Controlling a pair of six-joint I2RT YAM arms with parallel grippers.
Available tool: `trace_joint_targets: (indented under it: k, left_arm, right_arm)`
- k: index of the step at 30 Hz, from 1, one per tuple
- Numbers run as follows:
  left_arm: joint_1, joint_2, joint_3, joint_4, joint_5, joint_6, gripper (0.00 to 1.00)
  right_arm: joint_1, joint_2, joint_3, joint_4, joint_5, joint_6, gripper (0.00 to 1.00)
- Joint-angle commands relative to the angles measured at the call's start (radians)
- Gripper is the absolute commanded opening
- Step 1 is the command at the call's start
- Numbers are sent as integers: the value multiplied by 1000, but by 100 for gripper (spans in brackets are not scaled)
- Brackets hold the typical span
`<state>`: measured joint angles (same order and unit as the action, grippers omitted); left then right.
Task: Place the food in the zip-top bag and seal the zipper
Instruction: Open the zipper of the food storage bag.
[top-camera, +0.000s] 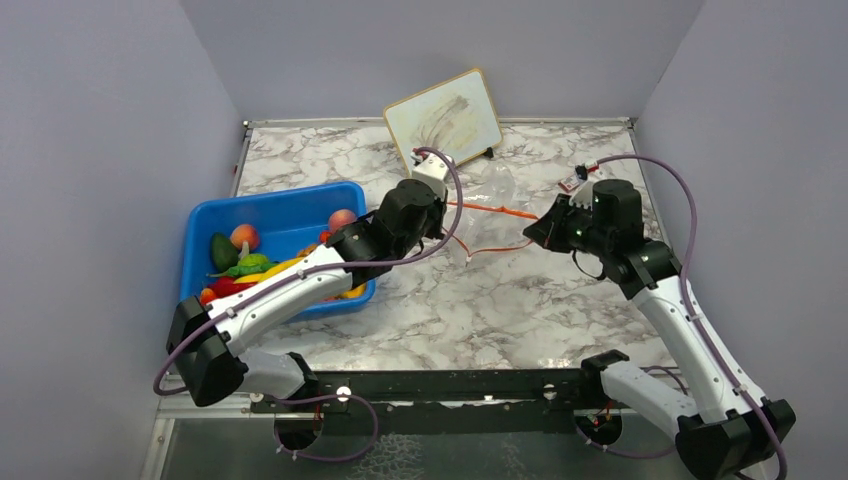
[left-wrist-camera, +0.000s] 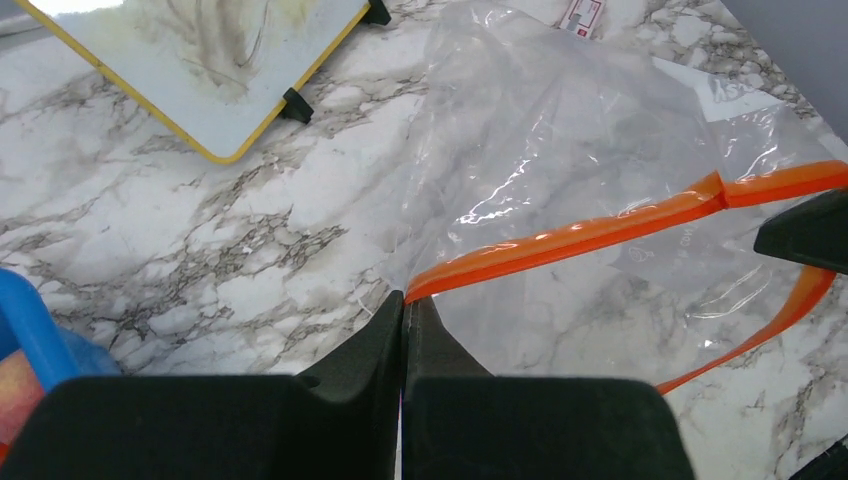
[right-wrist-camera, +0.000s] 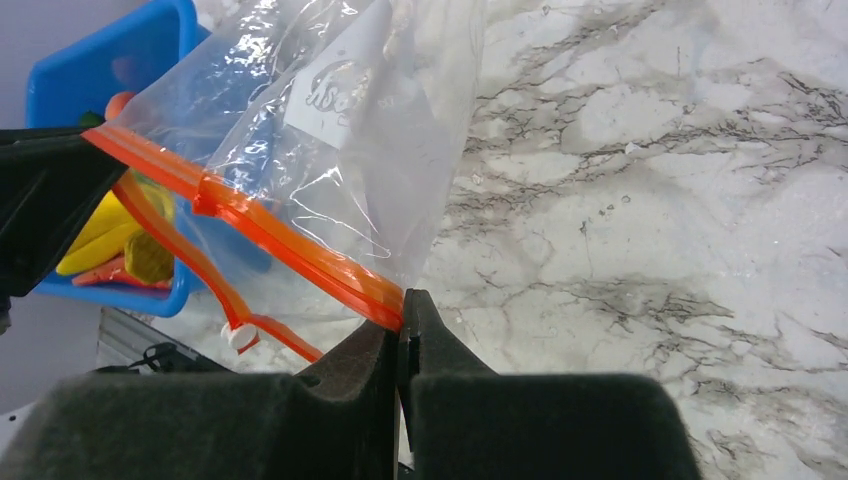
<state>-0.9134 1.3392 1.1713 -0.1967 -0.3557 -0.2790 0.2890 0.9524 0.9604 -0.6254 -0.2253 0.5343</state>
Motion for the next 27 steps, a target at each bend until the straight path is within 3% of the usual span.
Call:
trace_joint_targets:
  k: [1, 8, 13, 17, 23, 27]
  left_arm:
    - [50, -72, -49, -60, 9, -63, 0]
    - [60, -91, -103, -16, 170, -135, 0]
    - [59, -118, -138, -11, 242, -182, 1]
    - [59, -154, -166, 3, 287, -201, 23]
    - [59, -208, -218, 55, 327, -197, 47]
    - [60, -217, -229, 117, 467, -166, 69]
  right_arm:
    - [4, -48, 27, -52, 82, -34, 1]
    - [4, -80, -18, 60, -122, -8, 1]
    - [4, -65, -4, 57, -159, -24, 1]
    - [5, 22, 94, -63, -165, -58, 1]
    - [7, 64, 115, -82, -202, -62, 1]
    - [17, 99, 146, -106, -201, -80, 1]
